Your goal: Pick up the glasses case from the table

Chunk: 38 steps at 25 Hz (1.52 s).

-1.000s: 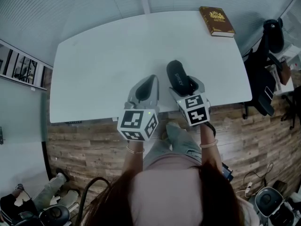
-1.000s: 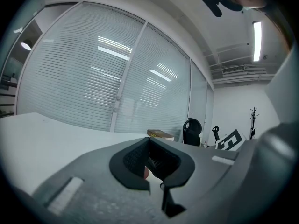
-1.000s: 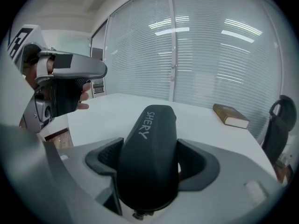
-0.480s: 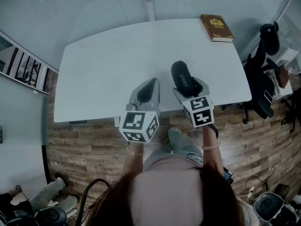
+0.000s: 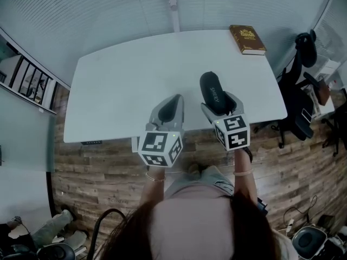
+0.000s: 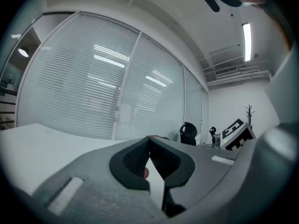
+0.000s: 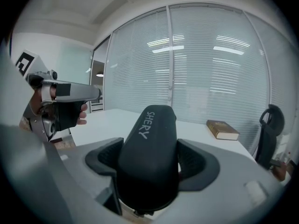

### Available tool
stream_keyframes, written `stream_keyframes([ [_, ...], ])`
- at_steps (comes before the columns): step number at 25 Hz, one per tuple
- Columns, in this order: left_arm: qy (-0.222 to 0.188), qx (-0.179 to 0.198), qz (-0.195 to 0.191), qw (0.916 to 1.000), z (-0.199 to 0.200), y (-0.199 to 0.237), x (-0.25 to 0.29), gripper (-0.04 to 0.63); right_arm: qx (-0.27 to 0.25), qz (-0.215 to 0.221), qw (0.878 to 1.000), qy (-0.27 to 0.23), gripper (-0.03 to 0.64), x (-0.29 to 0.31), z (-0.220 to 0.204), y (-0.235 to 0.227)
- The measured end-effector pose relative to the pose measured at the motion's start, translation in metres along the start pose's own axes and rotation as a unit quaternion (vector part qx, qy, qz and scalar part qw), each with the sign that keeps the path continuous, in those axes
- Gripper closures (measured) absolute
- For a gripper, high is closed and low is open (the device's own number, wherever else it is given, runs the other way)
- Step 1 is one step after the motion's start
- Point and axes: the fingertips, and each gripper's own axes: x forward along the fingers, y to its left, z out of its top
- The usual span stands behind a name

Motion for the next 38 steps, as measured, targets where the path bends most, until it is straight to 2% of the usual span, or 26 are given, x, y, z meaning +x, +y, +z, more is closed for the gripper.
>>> stream_keyframes([
  [8,-0.006,0.008,-0.005,0.9999,0.004,-0.010,-0.003,0.591,0.003,-0.005,1.000,-0.023,0.256,-0.016,0.009,-0.004],
  [15,-0.022,0.009,0.001,0.9997,0.010,-0.026,-0.011,0.592,0.016,0.002,0.998,-0.066,0.256,-0.039,0.023,-0.005],
  [38,-0.025,0.026,0.021,0.9991,0.005,-0.122,-0.042,0.592,0.010,0.029,0.991,-0.128,0.256,-0.131,0.005,-0.024],
])
